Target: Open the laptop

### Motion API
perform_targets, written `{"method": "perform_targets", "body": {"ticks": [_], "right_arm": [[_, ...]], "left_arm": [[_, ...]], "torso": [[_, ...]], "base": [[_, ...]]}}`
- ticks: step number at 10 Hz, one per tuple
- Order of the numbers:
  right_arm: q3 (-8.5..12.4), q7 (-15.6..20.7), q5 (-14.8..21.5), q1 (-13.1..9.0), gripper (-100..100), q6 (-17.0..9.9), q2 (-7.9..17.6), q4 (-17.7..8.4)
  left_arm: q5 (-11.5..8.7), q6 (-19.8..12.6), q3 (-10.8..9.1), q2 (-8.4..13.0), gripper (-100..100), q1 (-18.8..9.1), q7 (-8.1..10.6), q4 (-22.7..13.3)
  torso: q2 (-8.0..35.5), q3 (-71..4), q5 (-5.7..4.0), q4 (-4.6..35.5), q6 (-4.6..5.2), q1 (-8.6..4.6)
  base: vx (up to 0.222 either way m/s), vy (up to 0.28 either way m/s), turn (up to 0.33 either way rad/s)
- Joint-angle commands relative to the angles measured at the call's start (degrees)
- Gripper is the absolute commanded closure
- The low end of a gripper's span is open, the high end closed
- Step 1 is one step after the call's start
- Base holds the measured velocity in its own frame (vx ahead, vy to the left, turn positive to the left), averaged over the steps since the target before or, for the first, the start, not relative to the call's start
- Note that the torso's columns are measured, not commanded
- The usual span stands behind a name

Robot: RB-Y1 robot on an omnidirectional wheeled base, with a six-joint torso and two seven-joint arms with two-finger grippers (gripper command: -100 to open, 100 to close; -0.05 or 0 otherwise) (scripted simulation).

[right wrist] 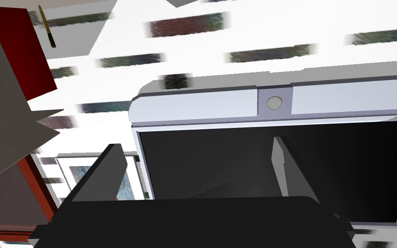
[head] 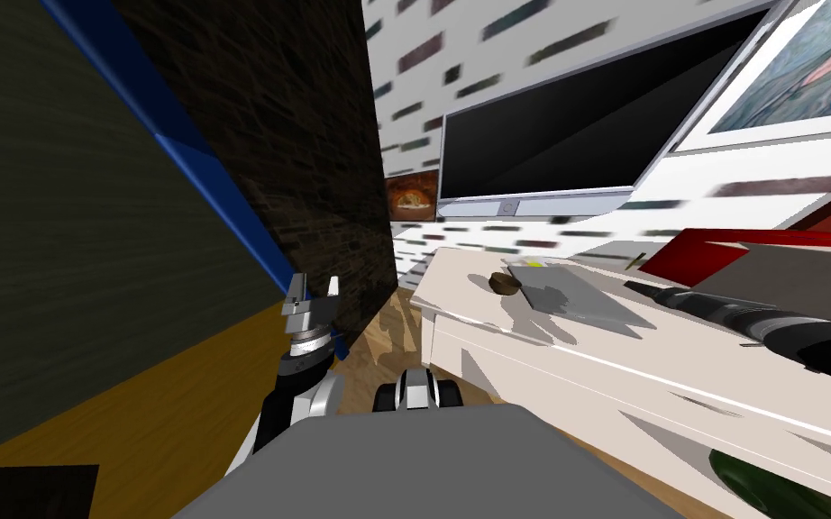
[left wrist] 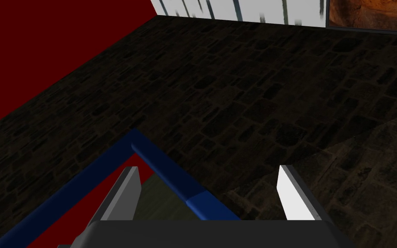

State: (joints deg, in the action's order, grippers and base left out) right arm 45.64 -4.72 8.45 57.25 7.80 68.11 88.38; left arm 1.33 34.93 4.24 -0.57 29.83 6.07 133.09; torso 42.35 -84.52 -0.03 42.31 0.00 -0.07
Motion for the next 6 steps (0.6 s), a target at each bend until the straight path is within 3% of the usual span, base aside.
{"method": "perform_targets", "body": {"ticks": [1,6], "right_arm": [[0.06,-0.16,-0.05,0.07,0,-0.02,0.11,0.01],[0.05,-0.15,-0.04,0.06,0,-0.02,0.10,0.00]], "left_arm": [[0.00,0.00,0.00,0.00,0,0.00,0.00,0.00],[0.00,0.00,0.00,0.00,0,0.00,0.00,0.00]], "torso": [[-0.02,-0.01,0.00,-0.01,-0.01,0.02],[-0.07,-0.05,0.03,-0.02,0.00,0.07]], "base": [[0.000,0.000,0.000],[0.000,0.000,0.000]]}}
